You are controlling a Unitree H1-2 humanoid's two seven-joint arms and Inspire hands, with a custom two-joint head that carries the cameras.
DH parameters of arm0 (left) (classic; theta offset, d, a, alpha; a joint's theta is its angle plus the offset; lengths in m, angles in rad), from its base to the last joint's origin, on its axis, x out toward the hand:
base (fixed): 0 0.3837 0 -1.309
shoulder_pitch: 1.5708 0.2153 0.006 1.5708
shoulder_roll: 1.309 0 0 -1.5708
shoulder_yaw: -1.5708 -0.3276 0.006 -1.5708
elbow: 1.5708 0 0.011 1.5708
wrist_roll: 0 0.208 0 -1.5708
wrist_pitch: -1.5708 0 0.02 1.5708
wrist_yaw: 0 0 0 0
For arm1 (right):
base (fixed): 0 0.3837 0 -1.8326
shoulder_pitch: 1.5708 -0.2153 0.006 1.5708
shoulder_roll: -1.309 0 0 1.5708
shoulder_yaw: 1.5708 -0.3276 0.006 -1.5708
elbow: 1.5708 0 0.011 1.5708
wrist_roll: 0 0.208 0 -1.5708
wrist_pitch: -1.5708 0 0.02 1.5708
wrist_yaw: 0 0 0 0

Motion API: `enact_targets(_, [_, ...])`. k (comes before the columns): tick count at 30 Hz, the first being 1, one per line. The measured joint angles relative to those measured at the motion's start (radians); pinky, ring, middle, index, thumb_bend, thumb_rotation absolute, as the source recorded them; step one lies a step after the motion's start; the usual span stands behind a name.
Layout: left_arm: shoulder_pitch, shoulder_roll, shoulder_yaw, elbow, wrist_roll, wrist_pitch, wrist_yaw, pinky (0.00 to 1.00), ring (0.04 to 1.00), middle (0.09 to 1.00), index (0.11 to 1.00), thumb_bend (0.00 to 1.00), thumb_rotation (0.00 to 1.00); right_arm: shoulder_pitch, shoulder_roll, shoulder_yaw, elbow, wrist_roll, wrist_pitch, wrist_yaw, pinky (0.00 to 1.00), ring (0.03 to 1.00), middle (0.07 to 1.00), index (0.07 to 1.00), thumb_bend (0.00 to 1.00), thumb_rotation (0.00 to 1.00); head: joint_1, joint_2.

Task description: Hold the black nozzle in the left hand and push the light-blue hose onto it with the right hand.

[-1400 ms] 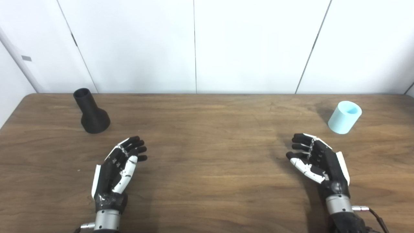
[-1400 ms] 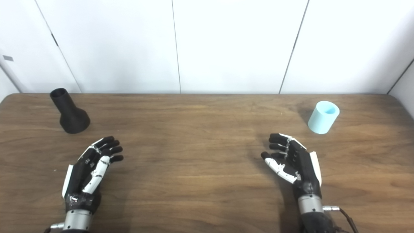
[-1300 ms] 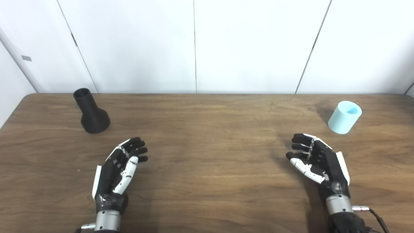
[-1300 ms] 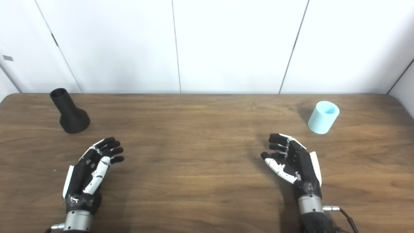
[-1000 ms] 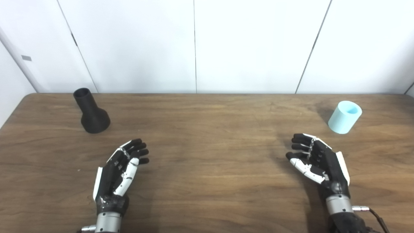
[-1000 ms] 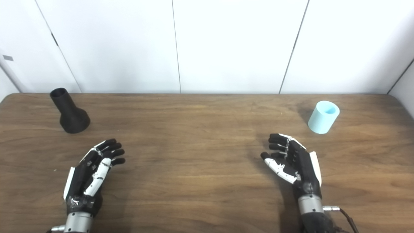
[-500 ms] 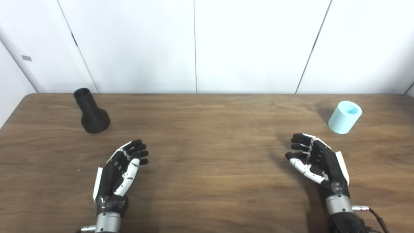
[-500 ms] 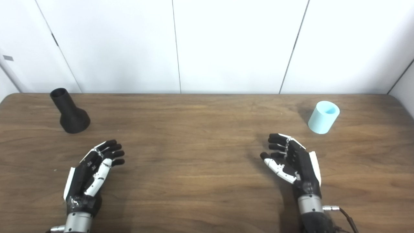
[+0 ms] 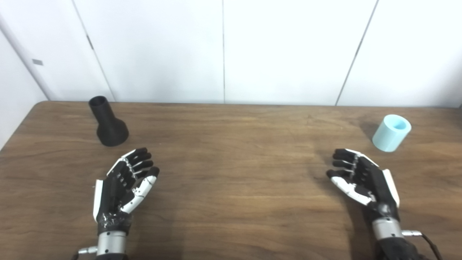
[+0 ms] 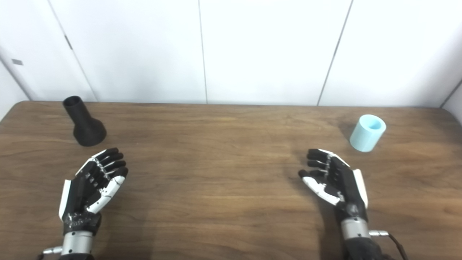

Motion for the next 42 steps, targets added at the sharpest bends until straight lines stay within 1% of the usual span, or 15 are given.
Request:
enact_targets(1, [0.0, 0.007, 0.012, -0.006, 0.002, 0.006, 0.004, 0.62, 0.666, 0.692, 0.715, 0.72, 0.22, 0.0, -0.004, -0.004, 0.002, 0.011, 0.0, 0.003, 0.61, 0.682, 0.69, 0.671, 0.3, 0.0, 0.005, 0.0])
enact_targets(2, [-0.001, 0.015, 0.026, -0.007, 0.003, 0.01, 0.007, 0.66, 0.667, 0.687, 0.713, 0.74, 0.23, 0.0, -0.008, -0.006, 0.003, 0.019, 0.0, 0.008, 0.62, 0.688, 0.695, 0.681, 0.3, 0.0, 0.005, 0.0])
enact_targets(5, [0.001, 0.031, 0.057, -0.006, 0.015, 0.023, 0.02, 0.71, 0.67, 0.684, 0.717, 0.77, 0.25, -0.001, -0.024, -0.019, 0.013, 0.056, 0.0, 0.024, 0.61, 0.68, 0.692, 0.681, 0.3, 0.0, 0.063, 0.006])
enact_targets(9, [0.007, 0.039, 0.085, 0.006, 0.038, 0.02, 0.041, 0.72, 0.707, 0.707, 0.738, 0.8, 0.28, -0.011, -0.042, -0.028, 0.031, 0.071, -0.001, 0.034, 0.63, 0.708, 0.719, 0.699, 0.29, 0.0, 0.127, 0.014])
enact_targets(13, [0.007, 0.052, 0.122, 0.062, 0.037, 0.003, 0.053, 0.72, 0.746, 0.722, 0.741, 0.82, 0.3, -0.011, -0.065, -0.05, 0.037, 0.11, 0.005, 0.048, 0.67, 0.734, 0.739, 0.714, 0.28, 0.0, 0.176, 0.017])
enact_targets(19, [-0.002, 0.065, 0.143, 0.12, 0.063, -0.054, 0.084, 0.71, 0.722, 0.721, 0.75, 0.86, 0.36, -0.026, -0.096, -0.059, 0.062, 0.13, 0.004, 0.066, 0.63, 0.71, 0.717, 0.688, 0.27, 0.0, 0.275, 0.014])
enact_targets(22, [-0.008, 0.067, 0.144, 0.133, 0.068, -0.058, 0.092, 0.71, 0.731, 0.736, 0.763, 0.85, 0.35, -0.028, -0.099, -0.061, 0.053, 0.132, 0.023, 0.067, 0.58, 0.675, 0.688, 0.655, 0.27, 0.0, 0.313, 0.009])
enact_targets(26, [-0.02, 0.072, 0.148, 0.145, 0.071, -0.062, 0.098, 0.7, 0.739, 0.742, 0.767, 0.87, 0.35, -0.027, -0.112, -0.06, 0.032, 0.132, 0.035, 0.082, 0.5, 0.625, 0.647, 0.607, 0.3, 0.17, 0.353, 0.002])
enact_targets(28, [-0.028, 0.074, 0.151, 0.151, 0.073, -0.062, 0.102, 0.68, 0.718, 0.732, 0.763, 0.88, 0.35, -0.028, -0.125, -0.06, 0.032, 0.127, 0.038, 0.086, 0.47, 0.596, 0.624, 0.58, 0.33, 0.29, 0.373, -0.002])
enact_targets(29, [-0.031, 0.075, 0.152, 0.155, 0.075, -0.062, 0.106, 0.68, 0.709, 0.725, 0.76, 0.88, 0.35, -0.03, -0.129, -0.061, 0.032, 0.12, 0.044, 0.085, 0.46, 0.589, 0.619, 0.574, 0.34, 0.33, 0.418, -0.012])
enact_targets(30, [-0.036, 0.076, 0.152, 0.158, 0.078, -0.062, 0.111, 0.67, 0.705, 0.72, 0.754, 0.9, 0.36, -0.031, -0.13, -0.063, 0.033, 0.114, 0.05, 0.082, 0.46, 0.587, 0.617, 0.569, 0.37, 0.36, 0.433, -0.015])
enact_targets(33, [-0.05, 0.076, 0.148, 0.167, 0.09, -0.058, 0.119, 0.68, 0.704, 0.715, 0.751, 0.92, 0.36, -0.043, -0.13, -0.072, 0.065, 0.115, 0.05, 0.081, 0.46, 0.577, 0.608, 0.559, 0.41, 0.41, 0.463, -0.021])
enact_targets(36, [-0.071, 0.074, 0.142, 0.167, 0.094, -0.039, 0.119, 0.69, 0.71, 0.717, 0.756, 0.95, 0.36, -0.06, -0.136, -0.078, 0.112, 0.121, 0.014, 0.086, 0.43, 0.552, 0.587, 0.544, 0.45, 0.44, 0.489, -0.031])
enact_targets(39, [-0.093, 0.074, 0.136, 0.164, 0.099, 0.002, 0.119, 0.67, 0.709, 0.727, 0.766, 0.96, 0.36, -0.07, -0.139, -0.083, 0.135, 0.125, -0.001, 0.089, 0.42, 0.546, 0.58, 0.537, 0.45, 0.45, 0.512, -0.035])
enact_targets(42, [-0.11, 0.074, 0.13, 0.159, 0.104, 0.047, 0.119, 0.66, 0.702, 0.729, 0.768, 0.95, 0.34, -0.071, -0.14, -0.082, 0.134, 0.118, 0.003, 0.089, 0.41, 0.54, 0.579, 0.536, 0.44, 0.46, 0.509, -0.035])
